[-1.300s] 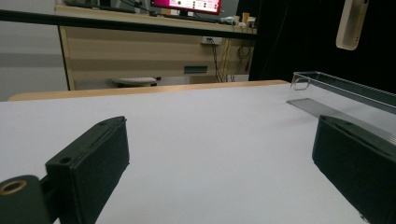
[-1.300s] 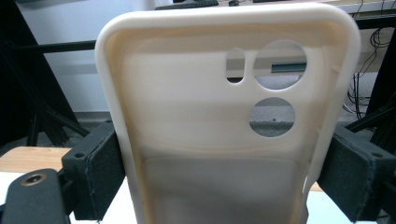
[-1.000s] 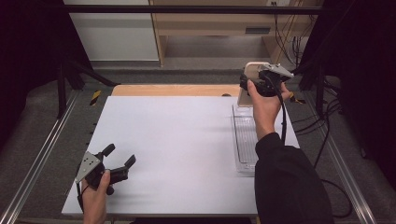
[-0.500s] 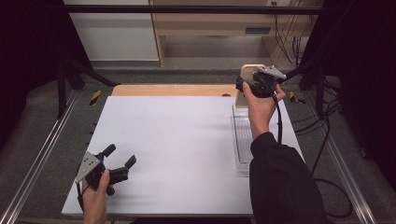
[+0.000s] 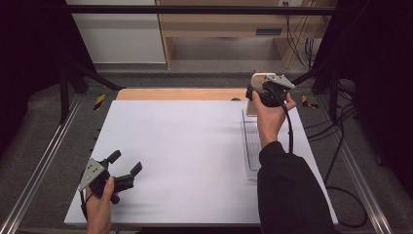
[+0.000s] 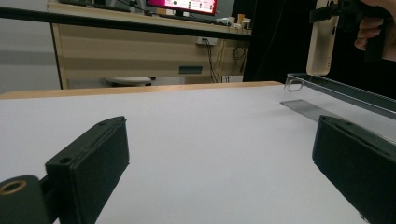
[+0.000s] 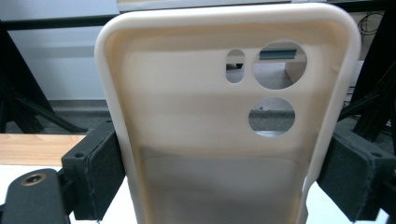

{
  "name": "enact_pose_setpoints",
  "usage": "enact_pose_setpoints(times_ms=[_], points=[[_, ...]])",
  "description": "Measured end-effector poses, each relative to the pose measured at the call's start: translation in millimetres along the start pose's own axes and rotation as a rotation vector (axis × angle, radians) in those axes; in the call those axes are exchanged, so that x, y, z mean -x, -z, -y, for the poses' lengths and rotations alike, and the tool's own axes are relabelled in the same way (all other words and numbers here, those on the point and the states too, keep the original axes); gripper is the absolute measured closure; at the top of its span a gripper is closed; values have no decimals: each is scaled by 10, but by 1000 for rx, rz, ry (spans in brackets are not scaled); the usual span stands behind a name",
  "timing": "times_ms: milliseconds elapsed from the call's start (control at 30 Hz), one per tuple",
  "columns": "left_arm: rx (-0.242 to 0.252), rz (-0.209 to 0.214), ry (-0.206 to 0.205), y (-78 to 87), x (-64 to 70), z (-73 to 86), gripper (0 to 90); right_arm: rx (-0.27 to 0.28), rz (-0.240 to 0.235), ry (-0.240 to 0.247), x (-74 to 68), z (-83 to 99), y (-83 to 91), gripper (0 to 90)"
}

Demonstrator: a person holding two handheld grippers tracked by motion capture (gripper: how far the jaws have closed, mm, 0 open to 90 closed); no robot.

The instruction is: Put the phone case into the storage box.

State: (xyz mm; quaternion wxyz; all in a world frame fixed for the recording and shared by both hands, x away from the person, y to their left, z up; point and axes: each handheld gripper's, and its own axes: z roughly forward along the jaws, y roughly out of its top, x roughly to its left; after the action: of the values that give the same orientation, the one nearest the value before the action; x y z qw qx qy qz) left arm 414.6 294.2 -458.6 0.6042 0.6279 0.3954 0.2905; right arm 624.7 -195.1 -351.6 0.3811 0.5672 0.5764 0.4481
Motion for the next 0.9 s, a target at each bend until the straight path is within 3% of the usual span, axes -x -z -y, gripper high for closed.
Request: enact_pose_setpoints(times_ms=[433,900], points=[[11,-4,11,20,-24,-8,34,-1,0,-20,20,134,-68,120],[13,1,19,24,-41,-7,34,-4,19,19,-17,225,-142,120]])
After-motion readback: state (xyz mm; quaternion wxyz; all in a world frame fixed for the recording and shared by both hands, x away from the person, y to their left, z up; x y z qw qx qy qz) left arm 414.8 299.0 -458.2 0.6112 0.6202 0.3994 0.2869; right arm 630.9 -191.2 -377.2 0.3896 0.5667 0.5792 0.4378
